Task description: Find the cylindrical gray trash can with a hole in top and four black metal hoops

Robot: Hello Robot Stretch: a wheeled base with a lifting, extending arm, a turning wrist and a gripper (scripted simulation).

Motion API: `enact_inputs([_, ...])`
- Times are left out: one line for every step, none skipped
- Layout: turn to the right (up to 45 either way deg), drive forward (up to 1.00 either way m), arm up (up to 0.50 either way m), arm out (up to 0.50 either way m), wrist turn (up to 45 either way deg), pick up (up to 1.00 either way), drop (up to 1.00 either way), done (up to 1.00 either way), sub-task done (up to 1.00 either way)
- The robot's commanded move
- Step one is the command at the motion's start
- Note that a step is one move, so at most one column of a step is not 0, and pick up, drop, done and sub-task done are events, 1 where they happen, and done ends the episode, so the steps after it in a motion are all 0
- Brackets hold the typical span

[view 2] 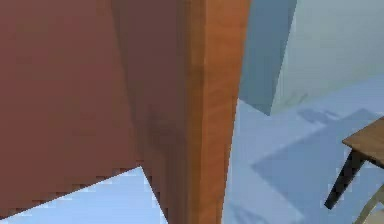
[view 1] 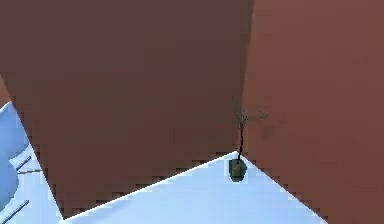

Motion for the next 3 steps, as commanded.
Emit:
enact_inputs([45.0,0.00,0.00,0.00,0.0,0.00,0.00,0.00,0.00])
enact_inputs([45.0,0.00,0.00,0.00,0.0,0.00,0.00,0.00,0.00])
enact_inputs([45.0,0.00,0.00,0.00,0.0,0.00,0.00,0.00,0.00])
